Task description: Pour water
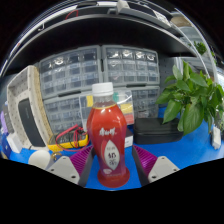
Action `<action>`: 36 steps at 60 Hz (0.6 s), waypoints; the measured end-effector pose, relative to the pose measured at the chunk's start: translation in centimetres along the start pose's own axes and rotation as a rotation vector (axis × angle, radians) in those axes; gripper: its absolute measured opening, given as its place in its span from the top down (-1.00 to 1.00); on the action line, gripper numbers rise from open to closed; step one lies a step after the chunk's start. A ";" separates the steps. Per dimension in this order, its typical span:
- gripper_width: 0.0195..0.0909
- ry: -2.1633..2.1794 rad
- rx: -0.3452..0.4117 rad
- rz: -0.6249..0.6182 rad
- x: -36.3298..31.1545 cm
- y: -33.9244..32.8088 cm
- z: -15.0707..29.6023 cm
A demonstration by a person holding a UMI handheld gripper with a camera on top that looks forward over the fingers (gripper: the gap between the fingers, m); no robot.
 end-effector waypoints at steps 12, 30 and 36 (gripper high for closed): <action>-0.71 -0.067 -0.102 0.012 -2.2 -4.1 -3.1; -0.72 -0.095 -0.116 0.049 -9.9 -15.5 -0.1; -0.73 -0.096 -0.084 0.072 -12.5 -18.3 2.0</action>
Point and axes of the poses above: the point between the fingertips, and its own axes, seen from behind it with the camera up: x to the right, z up, y forward, the way the camera looks, the point moved 4 cm from there along -y, backward, against the way the camera looks, and after that the axes turned 8 degrees about z, right-handed, at the moved point
